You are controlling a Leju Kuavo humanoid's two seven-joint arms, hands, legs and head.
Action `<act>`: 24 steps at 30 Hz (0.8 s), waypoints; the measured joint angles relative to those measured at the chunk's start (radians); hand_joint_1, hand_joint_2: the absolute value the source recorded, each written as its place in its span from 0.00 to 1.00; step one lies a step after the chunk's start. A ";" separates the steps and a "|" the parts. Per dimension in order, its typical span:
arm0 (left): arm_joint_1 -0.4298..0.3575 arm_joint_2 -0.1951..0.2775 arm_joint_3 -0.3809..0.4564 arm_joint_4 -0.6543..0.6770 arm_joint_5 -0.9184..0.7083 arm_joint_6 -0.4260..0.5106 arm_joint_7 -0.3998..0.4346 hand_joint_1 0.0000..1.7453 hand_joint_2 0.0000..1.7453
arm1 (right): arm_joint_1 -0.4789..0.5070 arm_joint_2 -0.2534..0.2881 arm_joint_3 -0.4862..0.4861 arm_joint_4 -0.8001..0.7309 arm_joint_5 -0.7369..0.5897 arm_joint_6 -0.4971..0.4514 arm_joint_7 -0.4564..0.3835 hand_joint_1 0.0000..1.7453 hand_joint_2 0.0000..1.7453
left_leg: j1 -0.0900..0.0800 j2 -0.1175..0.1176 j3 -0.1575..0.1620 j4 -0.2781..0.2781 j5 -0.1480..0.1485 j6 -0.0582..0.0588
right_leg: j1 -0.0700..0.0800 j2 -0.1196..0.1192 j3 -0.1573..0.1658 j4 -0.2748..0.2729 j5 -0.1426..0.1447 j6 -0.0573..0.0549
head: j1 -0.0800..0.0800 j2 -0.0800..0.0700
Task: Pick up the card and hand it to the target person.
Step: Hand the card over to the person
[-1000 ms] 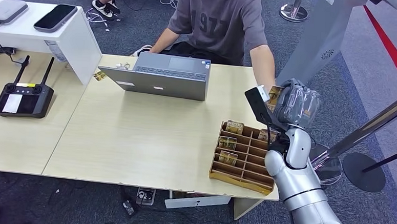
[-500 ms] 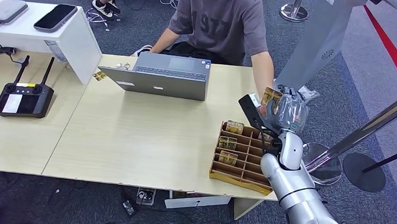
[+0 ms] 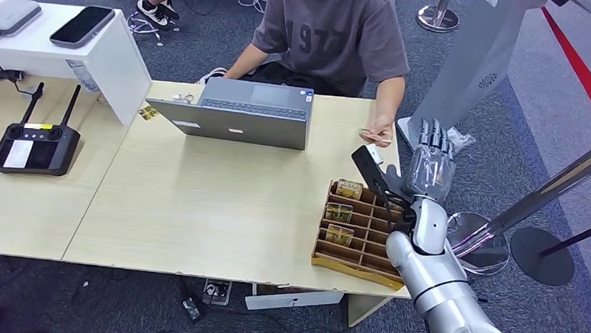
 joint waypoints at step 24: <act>0.047 0.002 0.005 0.000 0.021 0.030 -0.024 0.00 0.00 | 0.182 0.001 -0.088 -0.348 -0.349 -0.100 -0.186 0.00 1.00 | 0.000 0.000 0.001 0.000 0.000 0.000 | 0.000 0.000 0.000 0.000 0.000 0.000 | 0.000 0.000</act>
